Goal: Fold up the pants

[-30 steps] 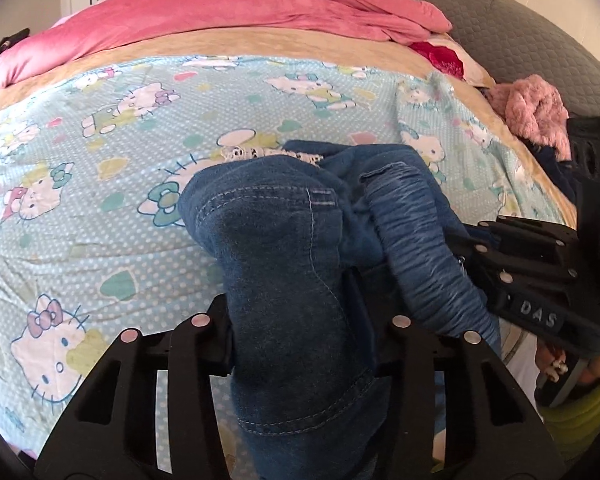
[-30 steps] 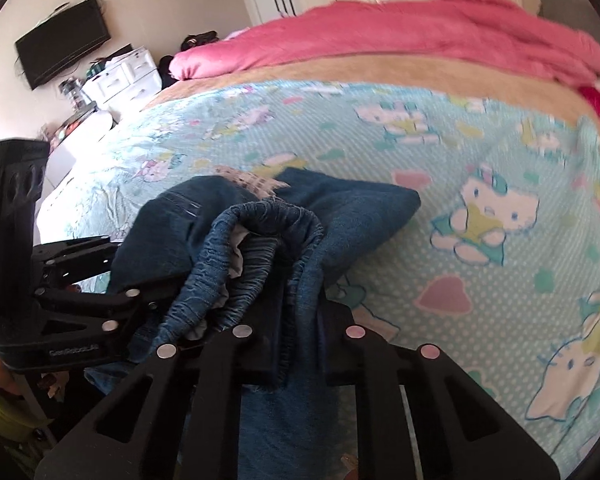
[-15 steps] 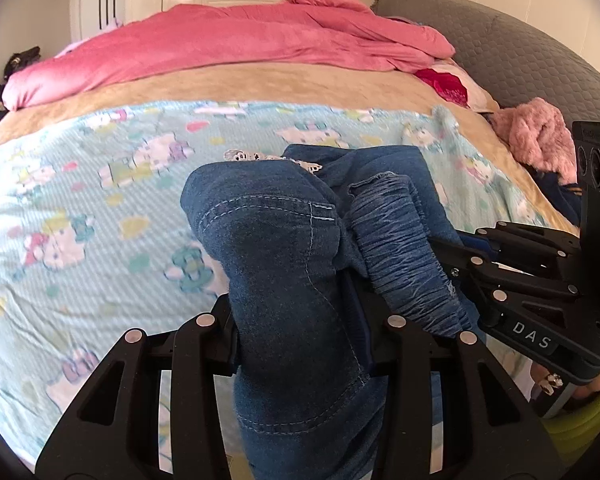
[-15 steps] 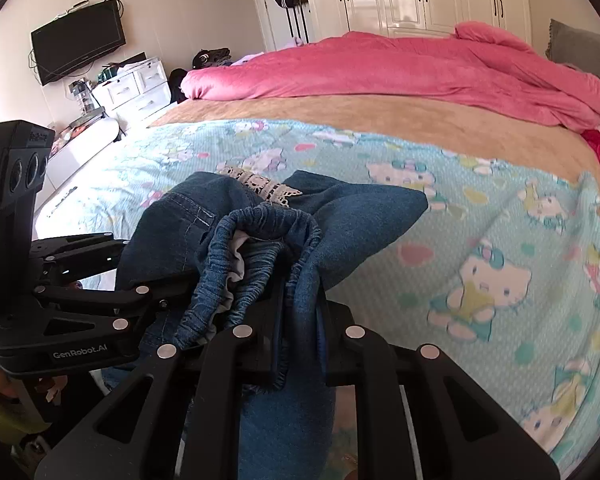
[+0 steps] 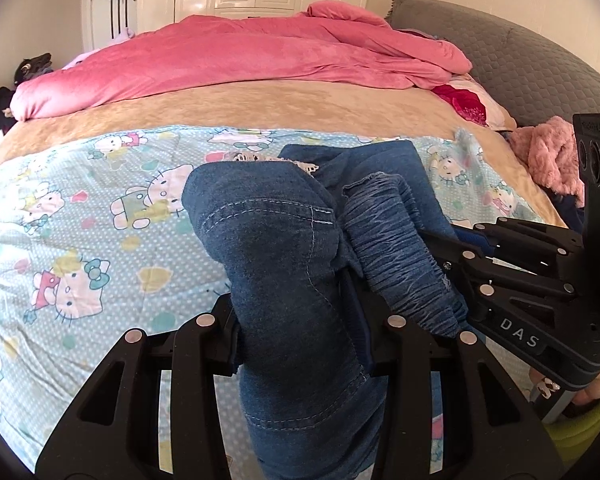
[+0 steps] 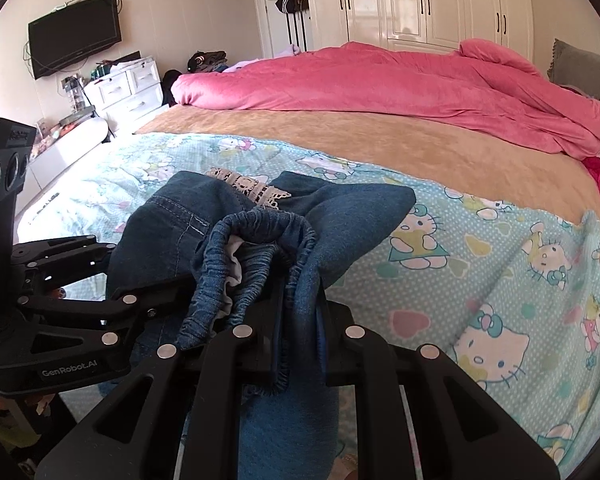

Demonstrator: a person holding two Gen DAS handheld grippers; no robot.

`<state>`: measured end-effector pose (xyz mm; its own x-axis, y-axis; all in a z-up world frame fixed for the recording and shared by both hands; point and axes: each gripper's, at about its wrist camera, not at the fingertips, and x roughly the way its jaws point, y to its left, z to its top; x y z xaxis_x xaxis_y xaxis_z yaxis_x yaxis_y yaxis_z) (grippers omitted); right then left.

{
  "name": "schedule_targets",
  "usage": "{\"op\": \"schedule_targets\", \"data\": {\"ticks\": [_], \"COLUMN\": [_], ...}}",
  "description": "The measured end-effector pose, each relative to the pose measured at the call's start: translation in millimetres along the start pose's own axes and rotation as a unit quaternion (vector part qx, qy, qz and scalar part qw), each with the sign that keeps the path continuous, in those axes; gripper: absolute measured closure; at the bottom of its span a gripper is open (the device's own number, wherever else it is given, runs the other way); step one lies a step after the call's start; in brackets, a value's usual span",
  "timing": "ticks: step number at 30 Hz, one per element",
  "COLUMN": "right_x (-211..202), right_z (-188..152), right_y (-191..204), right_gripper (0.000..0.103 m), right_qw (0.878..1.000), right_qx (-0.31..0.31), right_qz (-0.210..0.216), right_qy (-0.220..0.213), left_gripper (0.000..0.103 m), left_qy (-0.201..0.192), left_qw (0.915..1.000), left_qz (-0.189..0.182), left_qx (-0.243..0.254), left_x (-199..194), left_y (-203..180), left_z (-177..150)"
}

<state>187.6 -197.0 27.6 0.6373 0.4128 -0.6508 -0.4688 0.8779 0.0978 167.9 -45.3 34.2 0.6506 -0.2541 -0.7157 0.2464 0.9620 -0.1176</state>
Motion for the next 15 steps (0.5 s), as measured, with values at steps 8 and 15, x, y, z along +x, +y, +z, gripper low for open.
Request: {"op": "schedule_targets", "data": {"ticks": [8, 15], "right_x": [18.4, 31.5], "right_z": [0.3, -9.7], "right_y": [-0.3, 2.4], "right_gripper": [0.088, 0.056], "right_qw": [1.000, 0.994], "right_qx": [-0.005, -0.038], "right_qz": [-0.021, -0.102], "right_qy": [0.010, 0.018], "left_gripper": [0.070, 0.062], "left_qy": [0.011, 0.031], "left_qw": [0.9999, 0.9992], "left_qz": [0.005, 0.019], "left_qx": [-0.008, -0.014], "left_x": [16.9, 31.5], "left_y": [9.6, 18.9], "left_z": [-4.0, -14.8]}}
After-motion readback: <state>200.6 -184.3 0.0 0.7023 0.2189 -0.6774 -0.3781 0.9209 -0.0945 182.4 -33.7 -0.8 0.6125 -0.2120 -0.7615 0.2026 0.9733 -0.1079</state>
